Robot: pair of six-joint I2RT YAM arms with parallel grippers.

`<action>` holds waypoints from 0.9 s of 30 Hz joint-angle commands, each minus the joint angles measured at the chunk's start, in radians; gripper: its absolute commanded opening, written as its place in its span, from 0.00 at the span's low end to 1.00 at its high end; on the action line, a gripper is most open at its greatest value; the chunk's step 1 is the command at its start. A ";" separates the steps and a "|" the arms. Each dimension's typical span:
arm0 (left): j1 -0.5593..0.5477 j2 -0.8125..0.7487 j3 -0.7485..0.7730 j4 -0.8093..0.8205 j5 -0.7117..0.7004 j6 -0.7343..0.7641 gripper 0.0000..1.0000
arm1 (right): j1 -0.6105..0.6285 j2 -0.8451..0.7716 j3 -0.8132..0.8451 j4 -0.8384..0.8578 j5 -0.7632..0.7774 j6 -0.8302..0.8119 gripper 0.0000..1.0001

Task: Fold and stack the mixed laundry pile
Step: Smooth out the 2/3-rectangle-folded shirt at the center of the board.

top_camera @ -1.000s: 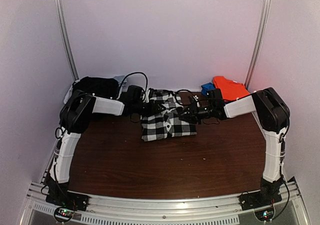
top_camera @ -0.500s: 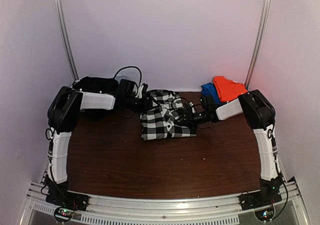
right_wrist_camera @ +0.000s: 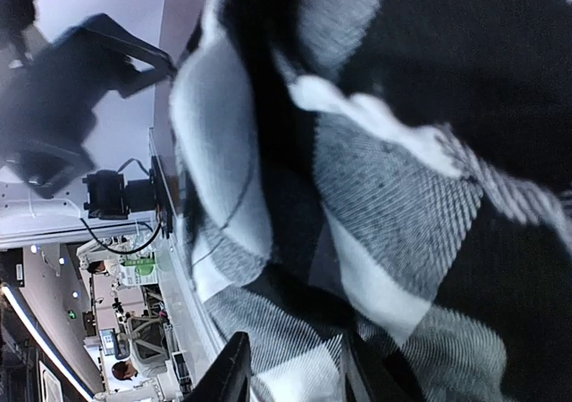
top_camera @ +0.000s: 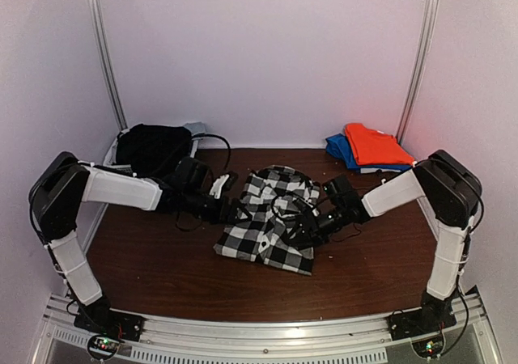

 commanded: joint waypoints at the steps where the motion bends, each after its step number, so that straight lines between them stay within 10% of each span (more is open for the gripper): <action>1: -0.023 -0.108 -0.093 0.061 0.019 -0.039 0.73 | -0.024 -0.216 -0.038 -0.071 0.023 -0.034 0.35; 11: -0.057 -0.023 0.103 -0.090 0.047 0.027 0.56 | -0.072 -0.138 0.243 -0.477 0.120 -0.341 0.30; 27: -0.116 0.192 0.230 0.042 0.080 -0.123 0.54 | -0.071 0.054 0.453 -0.655 0.231 -0.532 0.45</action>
